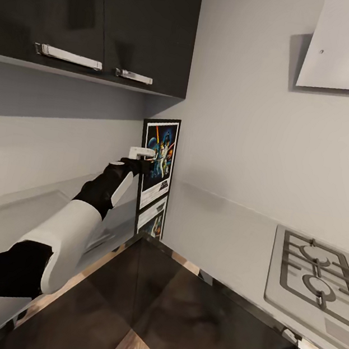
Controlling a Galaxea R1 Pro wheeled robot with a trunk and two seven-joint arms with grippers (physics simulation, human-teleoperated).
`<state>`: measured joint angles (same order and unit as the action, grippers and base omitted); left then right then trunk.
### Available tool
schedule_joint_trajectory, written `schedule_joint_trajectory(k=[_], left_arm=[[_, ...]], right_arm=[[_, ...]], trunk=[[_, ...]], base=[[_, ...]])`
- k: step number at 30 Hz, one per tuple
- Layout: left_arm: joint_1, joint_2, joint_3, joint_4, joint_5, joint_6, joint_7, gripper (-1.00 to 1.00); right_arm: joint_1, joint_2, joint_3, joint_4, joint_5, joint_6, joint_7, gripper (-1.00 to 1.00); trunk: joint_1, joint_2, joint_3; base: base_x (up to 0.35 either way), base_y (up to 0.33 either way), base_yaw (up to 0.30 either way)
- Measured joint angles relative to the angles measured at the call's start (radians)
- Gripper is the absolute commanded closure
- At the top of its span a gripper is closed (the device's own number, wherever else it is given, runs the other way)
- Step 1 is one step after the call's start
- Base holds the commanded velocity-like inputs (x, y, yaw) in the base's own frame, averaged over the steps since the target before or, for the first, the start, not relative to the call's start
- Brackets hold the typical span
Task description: Pick up the poster from the kitchen countertop and hang it on one of the wall nails in the kitchen.
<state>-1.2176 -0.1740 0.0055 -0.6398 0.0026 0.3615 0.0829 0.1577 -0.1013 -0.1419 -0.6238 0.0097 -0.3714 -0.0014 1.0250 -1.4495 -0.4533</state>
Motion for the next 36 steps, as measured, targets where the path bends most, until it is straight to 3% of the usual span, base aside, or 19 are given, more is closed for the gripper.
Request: schedule_joint_trajectory(k=[36], left_arm=[[0.000, 0.000, 0.000, -0.011, 0.000, 0.000, 0.001, -1.00]], right_arm=[[0.000, 0.000, 0.000, -0.001, 0.000, 0.000, 0.000, -1.00]], trunk=[[0.000, 0.000, 0.000]], base=[[0.016, 0.000, 0.000]])
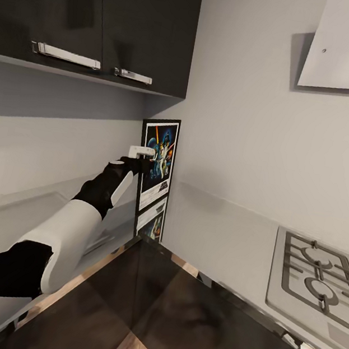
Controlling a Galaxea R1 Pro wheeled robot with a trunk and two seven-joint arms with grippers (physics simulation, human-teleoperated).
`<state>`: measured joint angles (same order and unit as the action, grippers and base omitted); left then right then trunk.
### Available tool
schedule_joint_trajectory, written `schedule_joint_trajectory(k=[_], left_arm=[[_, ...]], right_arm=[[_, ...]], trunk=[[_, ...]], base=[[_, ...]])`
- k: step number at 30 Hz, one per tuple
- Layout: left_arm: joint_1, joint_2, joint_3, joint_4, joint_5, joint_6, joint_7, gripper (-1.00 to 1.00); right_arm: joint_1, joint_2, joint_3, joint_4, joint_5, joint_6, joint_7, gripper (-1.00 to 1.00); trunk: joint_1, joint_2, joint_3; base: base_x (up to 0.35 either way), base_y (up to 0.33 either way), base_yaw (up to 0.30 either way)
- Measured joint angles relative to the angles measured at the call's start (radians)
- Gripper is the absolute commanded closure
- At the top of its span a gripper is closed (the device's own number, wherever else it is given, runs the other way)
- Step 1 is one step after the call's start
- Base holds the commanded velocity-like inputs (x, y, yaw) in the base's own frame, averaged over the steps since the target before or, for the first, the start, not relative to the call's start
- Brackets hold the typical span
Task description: Pick up the poster from the kitchen countertop and hang it on one of the wall nails in the kitchen.
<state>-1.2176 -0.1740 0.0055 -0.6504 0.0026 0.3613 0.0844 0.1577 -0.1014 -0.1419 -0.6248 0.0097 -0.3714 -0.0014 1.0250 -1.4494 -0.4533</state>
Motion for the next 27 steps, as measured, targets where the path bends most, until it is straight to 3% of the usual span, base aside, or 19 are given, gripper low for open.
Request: schedule_joint_trajectory(k=[14, 27], left_arm=[[0.000, 0.000, -0.001, 0.000, 0.000, 0.000, 0.000, -1.00], [0.000, 0.000, 0.000, 0.000, 0.001, 0.000, -0.001, -1.00]], right_arm=[[0.000, 0.000, 0.000, 0.000, 0.000, 0.000, 0.000, -1.00], [0.000, 0.000, 0.000, 0.000, 0.000, -0.001, 0.000, -1.00]], trunk=[[0.000, 0.000, 0.000], [0.000, 0.000, 0.000]], base=[[0.104, 0.000, 0.000], [0.016, 0.000, 0.000]])
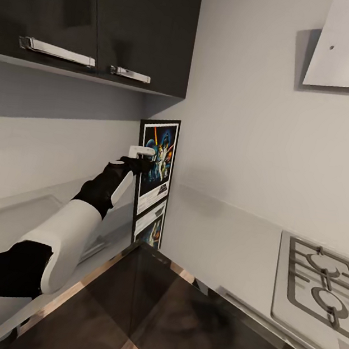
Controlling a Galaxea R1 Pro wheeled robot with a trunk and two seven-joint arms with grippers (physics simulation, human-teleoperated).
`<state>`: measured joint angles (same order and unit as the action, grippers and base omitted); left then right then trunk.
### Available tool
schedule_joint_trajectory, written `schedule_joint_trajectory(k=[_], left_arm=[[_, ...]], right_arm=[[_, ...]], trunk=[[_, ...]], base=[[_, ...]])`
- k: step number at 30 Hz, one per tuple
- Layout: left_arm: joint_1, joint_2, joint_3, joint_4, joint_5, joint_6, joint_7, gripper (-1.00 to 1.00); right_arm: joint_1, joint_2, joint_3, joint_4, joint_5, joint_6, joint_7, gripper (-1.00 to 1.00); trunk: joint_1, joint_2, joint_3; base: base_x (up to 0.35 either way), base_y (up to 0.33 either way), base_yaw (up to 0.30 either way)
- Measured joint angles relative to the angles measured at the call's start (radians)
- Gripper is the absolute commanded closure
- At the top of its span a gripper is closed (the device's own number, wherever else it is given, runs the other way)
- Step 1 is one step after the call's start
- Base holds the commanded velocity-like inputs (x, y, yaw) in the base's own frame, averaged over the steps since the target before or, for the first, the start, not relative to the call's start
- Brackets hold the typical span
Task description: Pick up the poster from the kitchen countertop and hang it on one of the wall nails in the kitchen.
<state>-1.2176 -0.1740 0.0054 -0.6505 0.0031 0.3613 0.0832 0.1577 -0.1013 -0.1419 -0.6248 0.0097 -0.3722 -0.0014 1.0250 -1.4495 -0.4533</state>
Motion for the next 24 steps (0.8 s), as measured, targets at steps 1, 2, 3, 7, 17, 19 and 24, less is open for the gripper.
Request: schedule_joint_trajectory(k=[1, 2, 3, 7, 17, 19, 24], left_arm=[[0.000, 0.000, 0.000, 0.000, 0.000, 0.000, 0.000, -1.00], [0.000, 0.000, 0.000, 0.000, 0.000, 0.000, 0.000, -1.00], [0.000, 0.000, 0.000, 0.000, 0.000, 0.000, 0.000, -1.00], [0.000, 0.000, -0.001, 0.000, 0.000, 0.002, -0.008, -1.00], [0.000, 0.000, -0.001, -0.001, 0.000, 0.013, -0.061, 1.00], [0.000, 0.000, 0.000, -0.004, 0.001, 0.011, -0.062, 1.00], [0.000, 0.000, 0.002, -0.046, 0.002, 0.010, -0.063, 1.00]], right_arm=[[0.000, 0.000, 0.000, 0.000, 0.000, 0.000, 0.000, -1.00], [0.000, 0.000, 0.000, 0.000, 0.000, 0.000, 0.000, -1.00], [0.000, 0.000, 0.000, 0.000, 0.000, 0.000, 0.000, -1.00], [0.000, 0.000, 0.000, 0.000, 0.000, -0.001, 0.000, -1.00], [0.000, 0.000, 0.000, 0.000, 0.000, -0.001, 0.000, -1.00], [0.000, 0.000, 0.000, 0.000, 0.000, -0.001, 0.000, -1.00], [0.000, 0.000, 0.001, 0.000, 0.000, -0.001, 0.000, -1.00]], trunk=[[0.000, 0.000, 0.000], [0.000, 0.000, 0.000], [0.000, 0.000, 0.000], [0.000, 0.000, 0.000], [0.000, 0.000, 0.000], [0.000, 0.000, 0.000], [0.000, 0.000, 0.000]], base=[[0.002, 0.000, 0.000], [0.001, 0.000, 0.000], [0.001, 0.000, 0.000], [0.000, 0.000, 0.000], [0.000, 0.000, 0.000], [0.000, 0.000, 0.000], [0.000, 0.000, 0.000]])
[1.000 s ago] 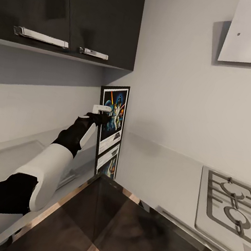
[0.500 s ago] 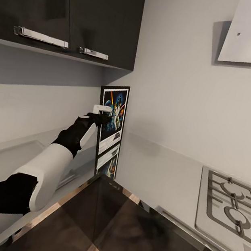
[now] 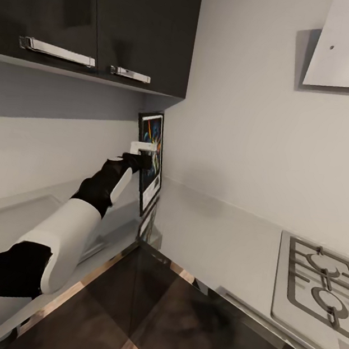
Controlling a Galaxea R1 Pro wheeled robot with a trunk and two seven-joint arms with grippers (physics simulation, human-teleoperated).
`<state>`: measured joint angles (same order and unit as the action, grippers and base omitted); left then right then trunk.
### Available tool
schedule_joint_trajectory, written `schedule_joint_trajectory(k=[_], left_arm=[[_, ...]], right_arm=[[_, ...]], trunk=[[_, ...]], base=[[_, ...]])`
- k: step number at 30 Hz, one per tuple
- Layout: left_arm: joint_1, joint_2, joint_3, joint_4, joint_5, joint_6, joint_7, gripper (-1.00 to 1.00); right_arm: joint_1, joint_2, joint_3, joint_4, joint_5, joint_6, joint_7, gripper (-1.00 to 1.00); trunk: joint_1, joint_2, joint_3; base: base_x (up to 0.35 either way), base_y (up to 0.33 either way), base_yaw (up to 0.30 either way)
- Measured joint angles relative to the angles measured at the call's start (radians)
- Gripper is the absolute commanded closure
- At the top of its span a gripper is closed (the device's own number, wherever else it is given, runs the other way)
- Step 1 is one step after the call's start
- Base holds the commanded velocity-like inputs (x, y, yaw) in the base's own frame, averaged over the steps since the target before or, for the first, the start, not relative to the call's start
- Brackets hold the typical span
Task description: Pick up the poster from the kitchen countertop and hang it on one of the wall nails in the kitchen.
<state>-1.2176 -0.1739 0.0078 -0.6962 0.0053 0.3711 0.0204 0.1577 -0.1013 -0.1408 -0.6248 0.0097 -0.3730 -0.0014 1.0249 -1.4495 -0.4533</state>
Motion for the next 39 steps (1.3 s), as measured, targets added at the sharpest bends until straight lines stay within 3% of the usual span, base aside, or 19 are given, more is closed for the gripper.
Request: schedule_joint_trajectory(k=[11, 18, 21, 25, 33, 39], left_arm=[[0.000, 0.000, 0.000, -0.064, 0.004, 0.005, -0.001, 1.00], [0.000, 0.000, 0.004, -0.070, 0.002, 0.005, -0.005, 1.00], [0.000, 0.000, 0.003, -0.070, 0.024, 0.005, -0.005, 1.00], [0.000, -0.001, -0.027, -0.086, 0.032, 0.007, -0.006, 1.00], [0.003, -0.001, -0.046, -0.195, 0.072, 0.063, -0.005, 1.00], [0.012, 0.000, -0.056, -0.277, 0.079, 0.091, -0.005, 1.00]], right_arm=[[0.000, 0.000, 0.000, 0.000, 0.000, 0.000, 0.000, -1.00], [0.000, 0.000, -0.001, -0.007, 0.000, -0.001, 0.000, -1.00], [0.000, 0.000, -0.002, -0.008, 0.000, -0.001, 0.000, -1.00], [0.000, 0.000, -0.003, -0.008, 0.000, -0.002, 0.000, -1.00], [0.000, -0.001, -0.004, -0.006, 0.000, -0.002, 0.000, -1.00], [0.000, -0.001, -0.004, -0.006, 0.000, -0.002, 0.000, -1.00]], trunk=[[0.000, 0.000, 0.000], [0.001, 0.000, 0.000], [0.001, 0.000, 0.000], [0.001, 0.000, 0.000], [0.001, 0.000, 0.000], [0.001, 0.000, 0.000]], base=[[-0.004, 0.000, 0.000], [-0.327, 0.000, 0.000], [-0.343, 0.000, 0.000], [-0.343, 0.000, 0.000], [-0.343, 0.000, 0.000], [-0.343, 0.000, 0.000]])
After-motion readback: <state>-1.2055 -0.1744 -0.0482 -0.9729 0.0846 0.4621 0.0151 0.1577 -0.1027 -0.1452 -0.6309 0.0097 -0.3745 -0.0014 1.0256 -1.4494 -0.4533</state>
